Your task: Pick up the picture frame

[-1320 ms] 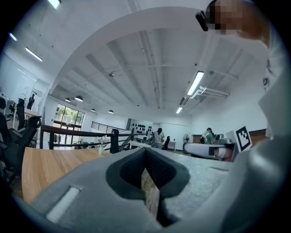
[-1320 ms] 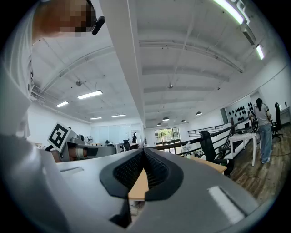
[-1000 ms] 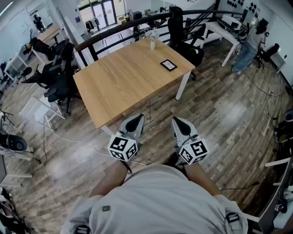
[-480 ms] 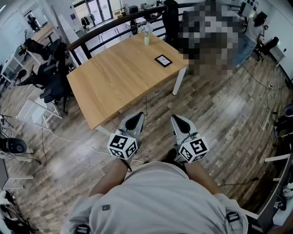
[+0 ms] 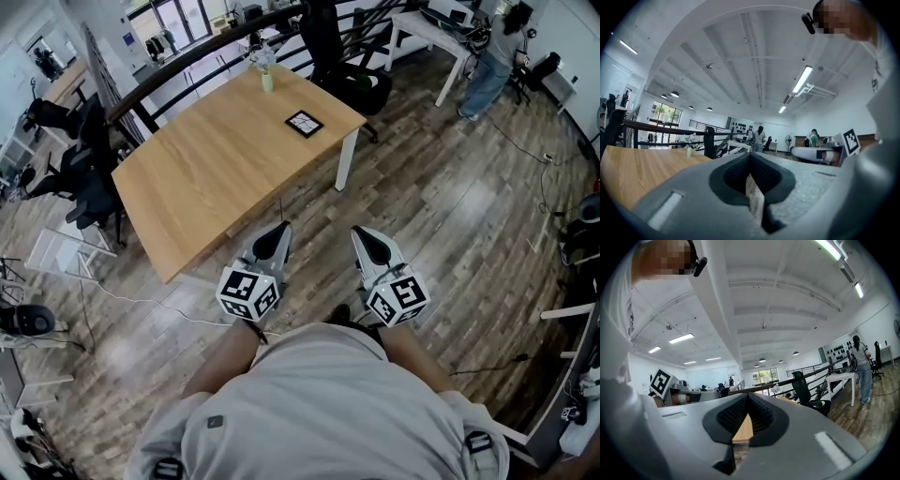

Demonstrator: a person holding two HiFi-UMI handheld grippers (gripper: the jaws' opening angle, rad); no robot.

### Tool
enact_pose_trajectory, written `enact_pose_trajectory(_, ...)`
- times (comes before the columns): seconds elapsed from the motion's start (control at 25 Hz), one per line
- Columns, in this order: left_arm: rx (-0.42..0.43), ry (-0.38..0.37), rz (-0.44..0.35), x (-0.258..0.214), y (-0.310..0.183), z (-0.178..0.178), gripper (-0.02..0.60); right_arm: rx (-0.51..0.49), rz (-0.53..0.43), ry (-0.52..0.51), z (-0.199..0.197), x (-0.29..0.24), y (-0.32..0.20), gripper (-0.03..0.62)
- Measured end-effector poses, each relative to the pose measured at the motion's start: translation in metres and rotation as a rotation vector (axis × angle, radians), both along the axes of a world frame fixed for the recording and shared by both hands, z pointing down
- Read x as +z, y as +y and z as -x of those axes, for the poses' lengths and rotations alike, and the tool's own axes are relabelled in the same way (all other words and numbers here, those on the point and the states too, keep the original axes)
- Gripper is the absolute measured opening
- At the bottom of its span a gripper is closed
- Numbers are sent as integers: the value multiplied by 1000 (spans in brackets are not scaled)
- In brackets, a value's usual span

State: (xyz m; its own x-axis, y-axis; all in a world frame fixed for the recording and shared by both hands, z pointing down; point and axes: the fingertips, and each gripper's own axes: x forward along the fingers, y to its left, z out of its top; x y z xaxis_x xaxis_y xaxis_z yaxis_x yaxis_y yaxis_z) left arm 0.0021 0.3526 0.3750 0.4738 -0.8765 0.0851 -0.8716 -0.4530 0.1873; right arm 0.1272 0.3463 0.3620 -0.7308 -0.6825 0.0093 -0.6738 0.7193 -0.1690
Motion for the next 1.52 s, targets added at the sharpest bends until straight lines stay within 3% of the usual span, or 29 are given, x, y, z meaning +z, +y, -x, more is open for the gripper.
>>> enact_pose_trajectory(0.48,-30,-20,14,10,-79,-75,3,-30,24,-7,-86,7,-83,9)
enact_pose_trajectory(0.88,-27,-3,38,26,-132,-87,3,-14,50,6,-103,20,-132,9)
enact_pose_trajectory(1.2,0,4,40,34,-201,-77,3,20,50,22,-95,23,-196,9)
enact_pose_trajectory(1.52,20,8,39,27,-284,-28,3,7,41,35,-35,14,-277,9)
